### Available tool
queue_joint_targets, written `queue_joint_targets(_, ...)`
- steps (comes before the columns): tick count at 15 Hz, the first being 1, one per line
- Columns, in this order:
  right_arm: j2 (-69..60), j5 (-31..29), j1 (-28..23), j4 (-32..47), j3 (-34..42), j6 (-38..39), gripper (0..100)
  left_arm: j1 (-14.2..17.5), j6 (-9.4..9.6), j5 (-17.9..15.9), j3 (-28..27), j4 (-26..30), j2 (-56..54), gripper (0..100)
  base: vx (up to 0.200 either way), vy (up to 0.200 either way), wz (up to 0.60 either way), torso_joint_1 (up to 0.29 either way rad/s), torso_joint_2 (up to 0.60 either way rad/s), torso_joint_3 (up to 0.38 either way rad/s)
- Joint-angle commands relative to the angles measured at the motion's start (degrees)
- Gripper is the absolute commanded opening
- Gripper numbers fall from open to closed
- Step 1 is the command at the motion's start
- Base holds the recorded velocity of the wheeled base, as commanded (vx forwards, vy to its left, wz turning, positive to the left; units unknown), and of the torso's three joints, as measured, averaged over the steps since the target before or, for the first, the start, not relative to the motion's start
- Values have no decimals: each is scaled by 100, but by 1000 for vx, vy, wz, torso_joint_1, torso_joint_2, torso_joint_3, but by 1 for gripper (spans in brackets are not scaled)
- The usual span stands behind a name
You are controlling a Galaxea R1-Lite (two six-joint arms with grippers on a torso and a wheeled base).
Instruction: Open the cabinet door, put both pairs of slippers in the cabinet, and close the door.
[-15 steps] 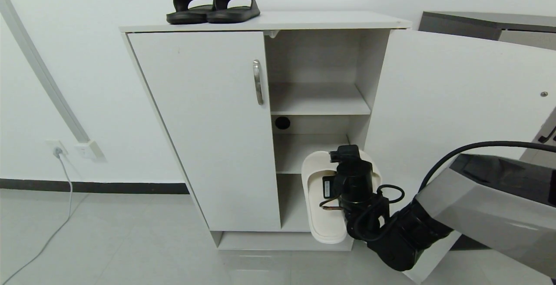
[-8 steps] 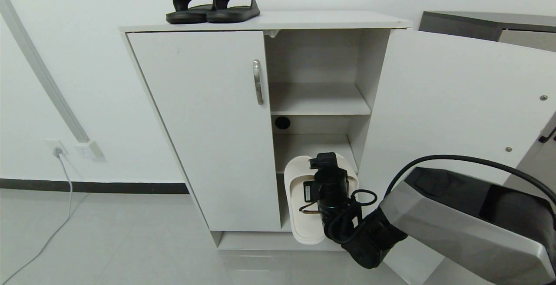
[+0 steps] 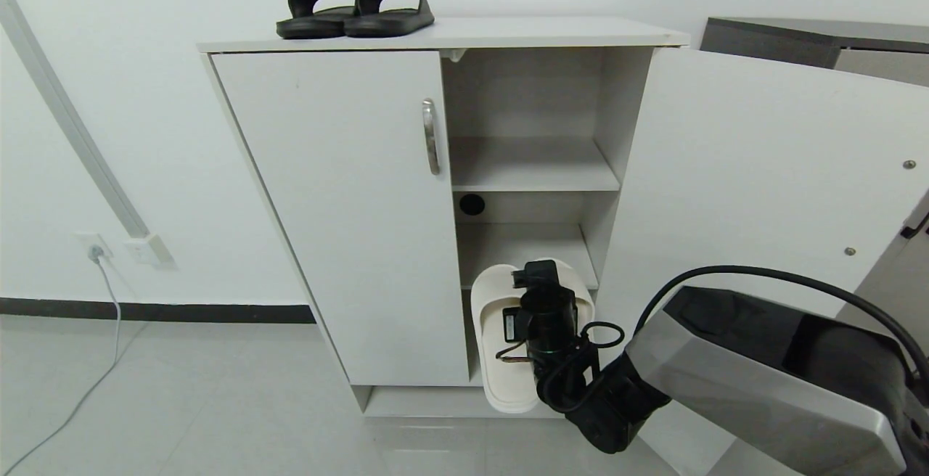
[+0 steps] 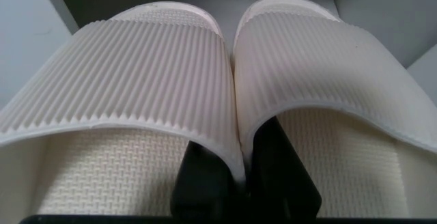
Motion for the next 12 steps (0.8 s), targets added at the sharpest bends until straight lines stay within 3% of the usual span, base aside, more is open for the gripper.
queue_joint_targets(1,28,-3,5,-11,-7,-7,0,4,-1,4,1,0,9,0,0,0,0,2,2,-110)
queue_joint_targets(9,36,-64,14,-152,-95,-191,0,4,-1,4,1,0,9,0,0,0,0,2,2,-186)
queue_joint_targets(12,45,-161,14,-1453,11,-1088,0,4,-1,4,1,0,9,0,0,0,0,8,2,-86)
